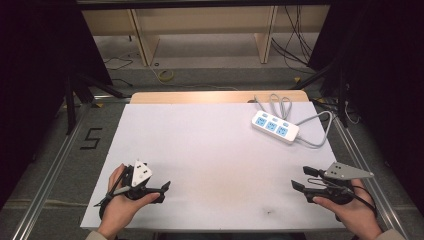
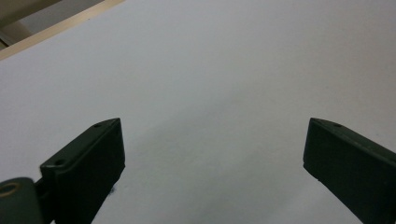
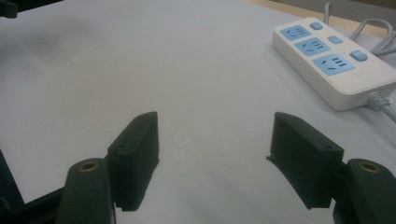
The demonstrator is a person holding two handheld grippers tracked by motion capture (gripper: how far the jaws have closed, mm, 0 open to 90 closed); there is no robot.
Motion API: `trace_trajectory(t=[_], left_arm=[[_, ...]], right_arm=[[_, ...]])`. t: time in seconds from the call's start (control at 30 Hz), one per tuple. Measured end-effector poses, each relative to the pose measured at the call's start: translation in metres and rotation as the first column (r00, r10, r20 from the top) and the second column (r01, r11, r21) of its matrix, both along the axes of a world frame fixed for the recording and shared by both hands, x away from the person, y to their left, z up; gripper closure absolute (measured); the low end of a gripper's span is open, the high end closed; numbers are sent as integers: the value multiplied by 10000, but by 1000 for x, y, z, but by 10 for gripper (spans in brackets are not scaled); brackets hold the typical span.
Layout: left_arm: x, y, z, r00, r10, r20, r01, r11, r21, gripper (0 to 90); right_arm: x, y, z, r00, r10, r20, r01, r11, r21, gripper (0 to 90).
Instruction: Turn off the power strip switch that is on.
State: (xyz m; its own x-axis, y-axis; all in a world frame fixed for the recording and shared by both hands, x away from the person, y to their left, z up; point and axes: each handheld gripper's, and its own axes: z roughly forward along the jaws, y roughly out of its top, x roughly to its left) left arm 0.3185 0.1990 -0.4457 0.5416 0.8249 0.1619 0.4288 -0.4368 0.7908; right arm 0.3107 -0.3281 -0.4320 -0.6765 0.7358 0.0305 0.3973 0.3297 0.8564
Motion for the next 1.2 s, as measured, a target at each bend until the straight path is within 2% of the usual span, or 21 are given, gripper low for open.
trace_trajectory(t=[0.13,0.37,0.57,0.7,0.8,0.83,0.87,1.07,1.1,1.17,1.2], left_arm=[[0,4,0,9997,166,151,-168,9998,103,49],[1,3,0,9997,189,162,-193,9996,210,57],[1,1,0,9997,157,207,-162,9995,255,64],[1,0,-1,9998,122,179,-126,9996,271,66],[1,-1,-1,9997,125,206,-131,9996,263,67],[1,-1,0,9997,98,207,-104,9996,272,68],[1,-1,0,9997,98,207,-104,9996,272,68],[1,-2,0,9997,121,234,-127,9996,249,73],[1,-2,0,9997,121,231,-127,9996,249,74],[1,-2,0,9996,124,242,-130,9996,262,75],[1,-3,0,9996,127,243,-133,9996,264,75]], right_arm=[[0,0,0,10000,10,14,-10,10000,-42,331],[2,1,3,10000,-89,29,89,9999,-109,357],[6,2,8,9988,-444,186,453,9978,-484,454],[9,2,11,9977,-562,379,579,9972,-468,491],[13,3,13,9971,-635,413,658,9962,-573,545],[16,4,14,9963,-721,476,752,9949,-670,599],[16,4,14,9963,-721,476,752,9949,-670,599],[26,6,17,9929,-966,690,1026,9906,-900,791],[26,6,17,9929,-966,690,1026,9906,-900,791],[30,7,19,9914,-1081,744,1150,9887,-958,863],[30,7,19,9914,-1081,744,1150,9887,-958,863]])
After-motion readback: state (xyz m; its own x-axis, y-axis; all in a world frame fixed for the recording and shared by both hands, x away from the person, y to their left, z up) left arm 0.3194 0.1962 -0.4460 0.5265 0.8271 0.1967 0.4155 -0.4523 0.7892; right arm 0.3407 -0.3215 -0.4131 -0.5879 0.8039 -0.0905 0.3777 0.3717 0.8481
